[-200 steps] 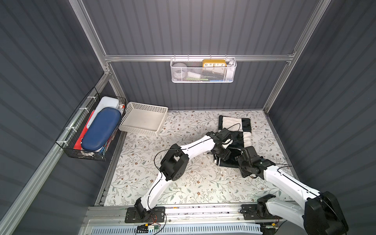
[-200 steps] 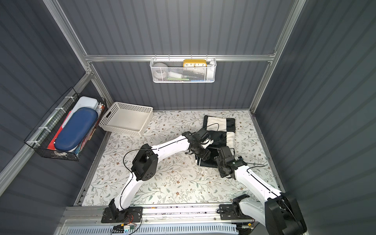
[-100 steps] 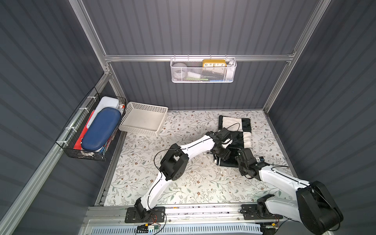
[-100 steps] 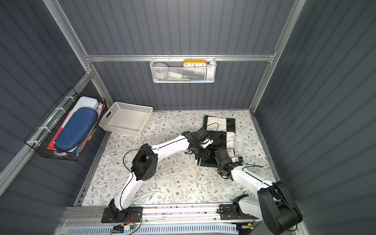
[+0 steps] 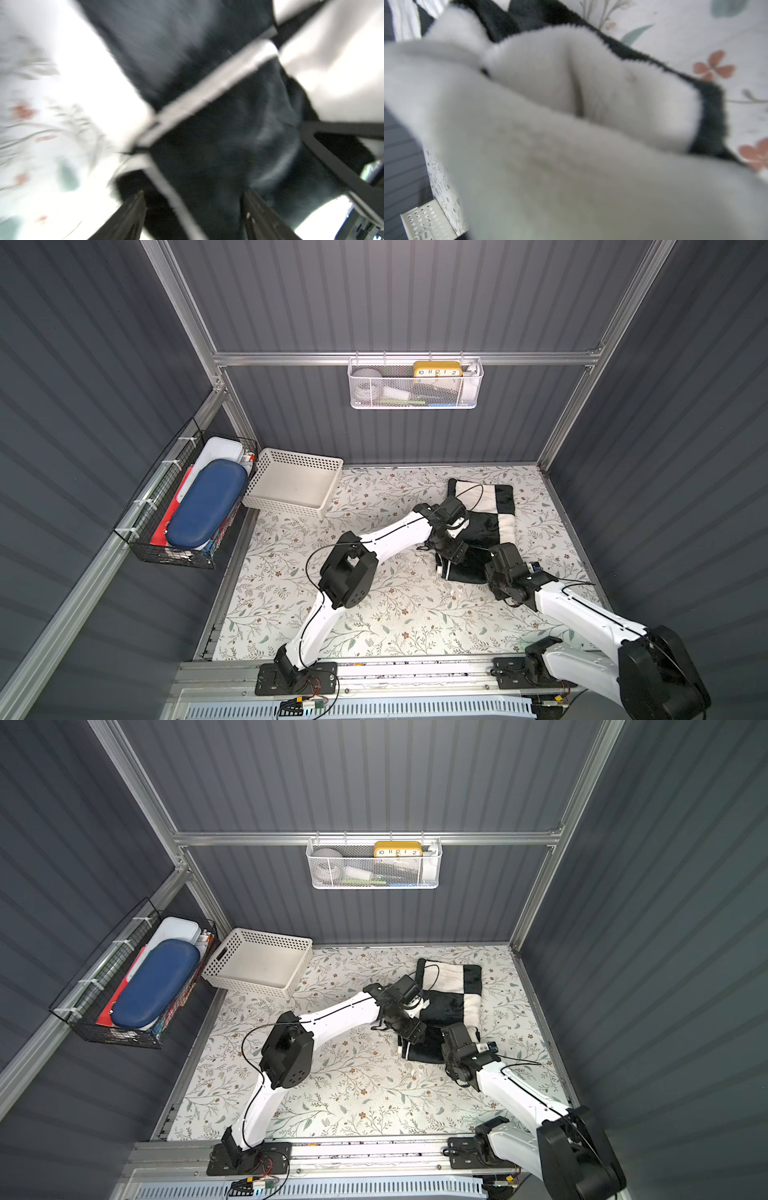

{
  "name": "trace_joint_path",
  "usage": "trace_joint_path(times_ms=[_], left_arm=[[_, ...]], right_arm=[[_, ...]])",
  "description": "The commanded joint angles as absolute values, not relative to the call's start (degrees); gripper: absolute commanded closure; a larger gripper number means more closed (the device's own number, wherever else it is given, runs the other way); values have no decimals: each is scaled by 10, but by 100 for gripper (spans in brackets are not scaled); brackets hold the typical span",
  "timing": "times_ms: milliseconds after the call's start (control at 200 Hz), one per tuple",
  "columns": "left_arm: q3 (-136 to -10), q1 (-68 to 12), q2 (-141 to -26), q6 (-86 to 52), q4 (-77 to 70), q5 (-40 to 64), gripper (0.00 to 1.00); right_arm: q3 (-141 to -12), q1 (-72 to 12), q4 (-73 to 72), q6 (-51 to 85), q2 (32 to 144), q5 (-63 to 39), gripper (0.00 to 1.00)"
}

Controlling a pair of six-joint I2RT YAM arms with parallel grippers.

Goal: Roll up the pillowcase
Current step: Roll the pillowcase at the center of the board.

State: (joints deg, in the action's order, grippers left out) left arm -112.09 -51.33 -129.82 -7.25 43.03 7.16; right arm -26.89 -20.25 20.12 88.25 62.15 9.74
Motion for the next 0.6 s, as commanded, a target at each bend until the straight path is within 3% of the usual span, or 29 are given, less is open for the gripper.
trace_joint_path(times_ms=[0,120,280,595], left_arm=[[-1104,-498,-1261,-71,443,44,23],[-1098,-497,-1252,-69,441,52,23],[-1095,-497,-1246,-64,438,60,24],[-1096,-497,-1257,-52,433,67,26]], right_arm=[[-286,-204,377,860,598,2,95],[-289,-206,461,845,556,-44,95],[-302,-195,494,863,487,-19,94],[-431,-175,460,810,638,-58,88]])
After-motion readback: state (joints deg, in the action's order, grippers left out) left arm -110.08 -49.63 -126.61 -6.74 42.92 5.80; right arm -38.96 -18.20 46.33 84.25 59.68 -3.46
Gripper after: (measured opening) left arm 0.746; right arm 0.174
